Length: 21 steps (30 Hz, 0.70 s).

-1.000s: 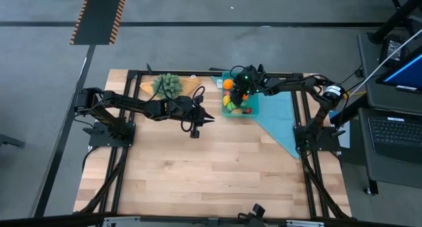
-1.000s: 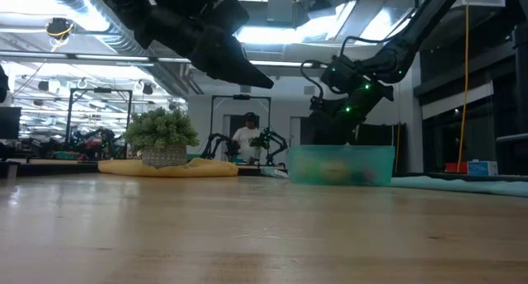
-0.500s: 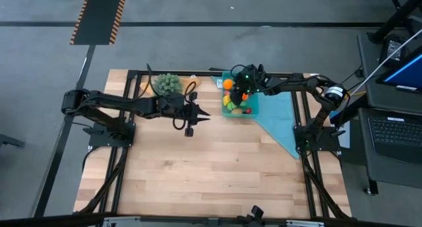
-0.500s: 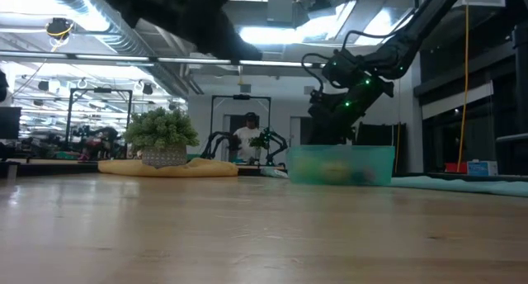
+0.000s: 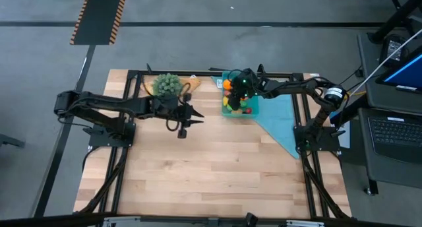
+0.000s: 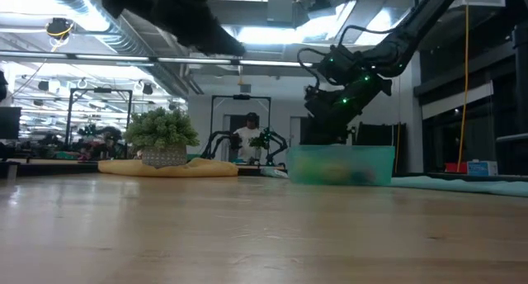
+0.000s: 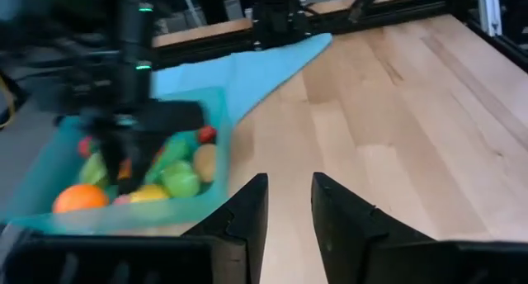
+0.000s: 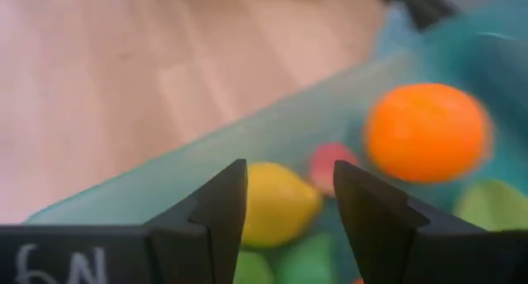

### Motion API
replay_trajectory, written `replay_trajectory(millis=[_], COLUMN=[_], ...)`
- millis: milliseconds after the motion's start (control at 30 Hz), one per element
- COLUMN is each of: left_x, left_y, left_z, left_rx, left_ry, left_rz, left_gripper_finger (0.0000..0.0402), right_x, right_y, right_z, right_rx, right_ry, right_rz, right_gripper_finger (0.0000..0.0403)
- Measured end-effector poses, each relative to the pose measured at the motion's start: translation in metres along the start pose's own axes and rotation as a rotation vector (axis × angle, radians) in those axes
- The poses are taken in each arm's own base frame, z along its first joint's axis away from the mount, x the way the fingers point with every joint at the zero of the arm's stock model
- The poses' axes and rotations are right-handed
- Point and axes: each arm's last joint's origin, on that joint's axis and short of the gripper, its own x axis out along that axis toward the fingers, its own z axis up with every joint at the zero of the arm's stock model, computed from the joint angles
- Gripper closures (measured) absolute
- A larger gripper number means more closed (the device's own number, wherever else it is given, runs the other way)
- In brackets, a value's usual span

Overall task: Pick and placing Produce into tupperware
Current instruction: Return to Home Position

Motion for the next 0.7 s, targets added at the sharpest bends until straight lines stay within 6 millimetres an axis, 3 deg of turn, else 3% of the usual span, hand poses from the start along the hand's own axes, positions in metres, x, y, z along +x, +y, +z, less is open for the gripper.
replay_trajectory(millis=[167,267,500,600,700], left_x=[-0.034,-0.057,-0.107,-0.118,-0.123], left_y=[0.011,0.015,0.006,-0.002,-0.010], left_z=[0.004,-0.004,-0.051,-0.073,-0.094], left_rx=[0.006,0.008,-0.049,-0.070,-0.086], left_ry=[-0.044,-0.102,-0.318,-0.432,-0.500], left_rz=[0.058,0.107,0.208,0.230,0.232], left_gripper_finger=[0.0307,0.0303,0.0293,0.0289,0.0286], right_x=[0.003,0.002,-0.028,-0.043,-0.049], right_y=[0.025,0.043,0.082,0.096,0.111], right_z=[0.003,0.005,0.026,0.036,0.030], right_rx=[-0.083,-0.137,-0.253,-0.244,-0.283], right_ry=[-0.028,-0.063,-0.230,-0.331,-0.389], right_rz=[0.083,0.132,0.218,0.259,0.300], right_gripper_finger=[0.0221,0.0221,0.0221,0.0221,0.0221])
